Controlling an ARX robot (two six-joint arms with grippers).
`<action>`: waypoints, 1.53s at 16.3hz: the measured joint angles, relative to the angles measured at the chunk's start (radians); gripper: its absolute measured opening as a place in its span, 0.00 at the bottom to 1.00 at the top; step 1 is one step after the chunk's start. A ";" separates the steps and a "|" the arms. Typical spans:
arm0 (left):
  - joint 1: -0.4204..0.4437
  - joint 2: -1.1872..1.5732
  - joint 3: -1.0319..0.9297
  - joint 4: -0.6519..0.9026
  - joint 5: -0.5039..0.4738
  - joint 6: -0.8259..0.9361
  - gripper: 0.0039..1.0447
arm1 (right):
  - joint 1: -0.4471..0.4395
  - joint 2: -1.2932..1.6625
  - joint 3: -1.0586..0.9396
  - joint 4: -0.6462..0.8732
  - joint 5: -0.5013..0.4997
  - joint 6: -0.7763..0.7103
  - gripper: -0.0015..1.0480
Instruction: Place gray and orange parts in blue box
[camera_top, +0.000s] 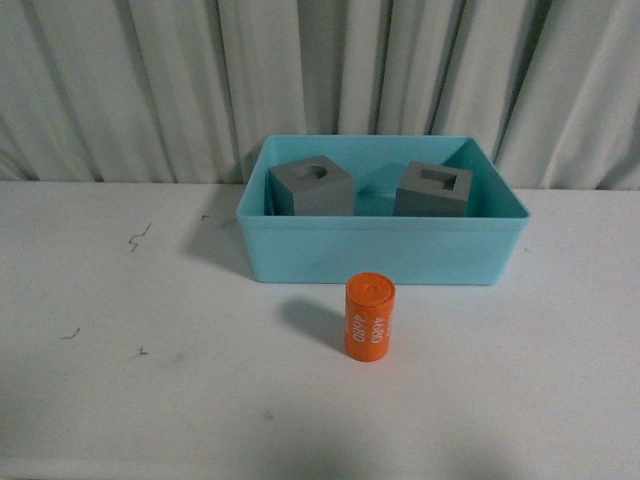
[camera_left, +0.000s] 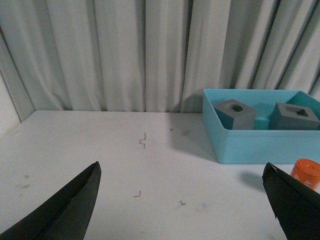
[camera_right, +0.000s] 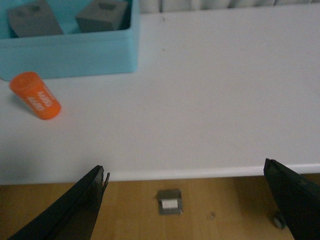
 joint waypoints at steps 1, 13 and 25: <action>0.000 0.000 0.000 0.001 0.000 0.000 0.94 | -0.083 0.172 0.064 0.024 -0.079 -0.034 0.94; 0.000 0.000 0.000 0.000 0.000 0.000 0.94 | 0.107 1.209 0.559 0.183 -0.494 -0.650 0.94; 0.000 0.000 0.000 0.000 -0.001 0.000 0.94 | 0.328 1.678 0.862 0.376 -0.414 -0.388 0.94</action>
